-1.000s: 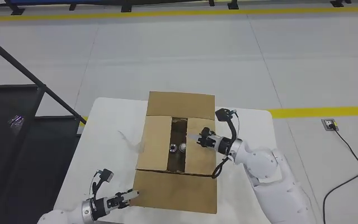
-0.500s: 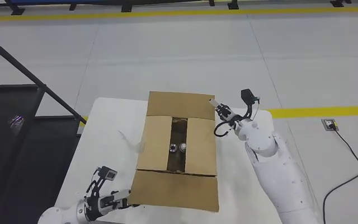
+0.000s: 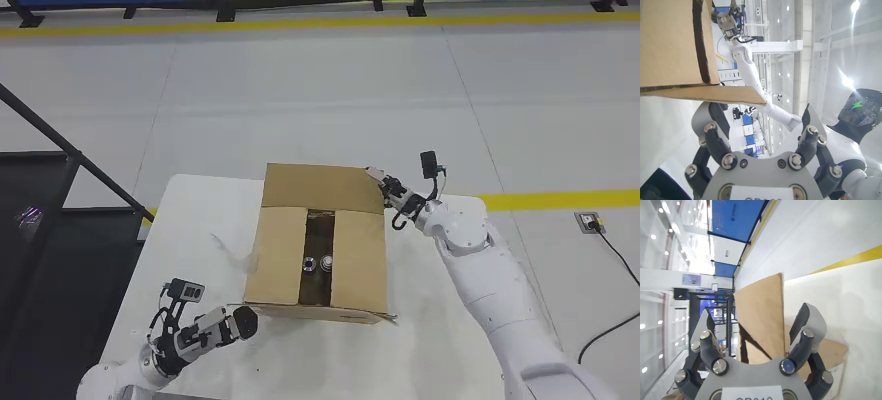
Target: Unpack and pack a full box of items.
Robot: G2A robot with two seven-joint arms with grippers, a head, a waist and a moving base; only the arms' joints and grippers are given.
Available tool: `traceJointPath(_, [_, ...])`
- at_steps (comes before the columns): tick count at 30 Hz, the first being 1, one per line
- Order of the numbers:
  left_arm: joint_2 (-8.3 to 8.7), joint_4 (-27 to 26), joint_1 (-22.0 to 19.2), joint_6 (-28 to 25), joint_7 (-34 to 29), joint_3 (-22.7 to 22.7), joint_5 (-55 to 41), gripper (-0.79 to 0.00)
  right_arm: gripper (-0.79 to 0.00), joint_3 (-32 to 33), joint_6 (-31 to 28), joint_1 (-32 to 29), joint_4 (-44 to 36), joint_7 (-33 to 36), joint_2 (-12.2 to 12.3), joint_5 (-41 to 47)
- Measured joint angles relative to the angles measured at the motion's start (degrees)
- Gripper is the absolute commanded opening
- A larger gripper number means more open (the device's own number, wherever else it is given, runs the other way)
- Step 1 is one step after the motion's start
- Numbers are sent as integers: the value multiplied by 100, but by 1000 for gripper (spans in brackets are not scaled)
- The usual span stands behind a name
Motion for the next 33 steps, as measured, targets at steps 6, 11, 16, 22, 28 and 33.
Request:
traceJointPath(6, [-32, -35, -92, -229, 624, 143, 476, 0, 0, 163, -760, 242, 621, 603, 15, 578])
traceJointPath(11, [-59, -109, -137, -423, 1138, 304, 1083, 0, 0, 325, -1182, 285, 755, 1132, 68, 999])
traceJointPath(16, [-84, -262, -187, -393, 1577, 472, 1561, 0, 0, 448, -1459, 249, 626, 1379, 159, 1109])
traceJointPath(22, [-101, -338, -348, -172, 1773, 643, 1763, 0, 0, 570, -1649, 29, 80, 1561, 274, 1150])
traceJointPath(28, [-138, -206, -637, 71, 2006, 872, 1848, 0, 0, 763, -1724, -381, -803, 2136, 440, 1271])
traceJointPath(33, [-173, -36, -854, 172, 2119, 1077, 1894, 0, 0, 898, -1715, -864, -1666, 2565, 574, 1315])
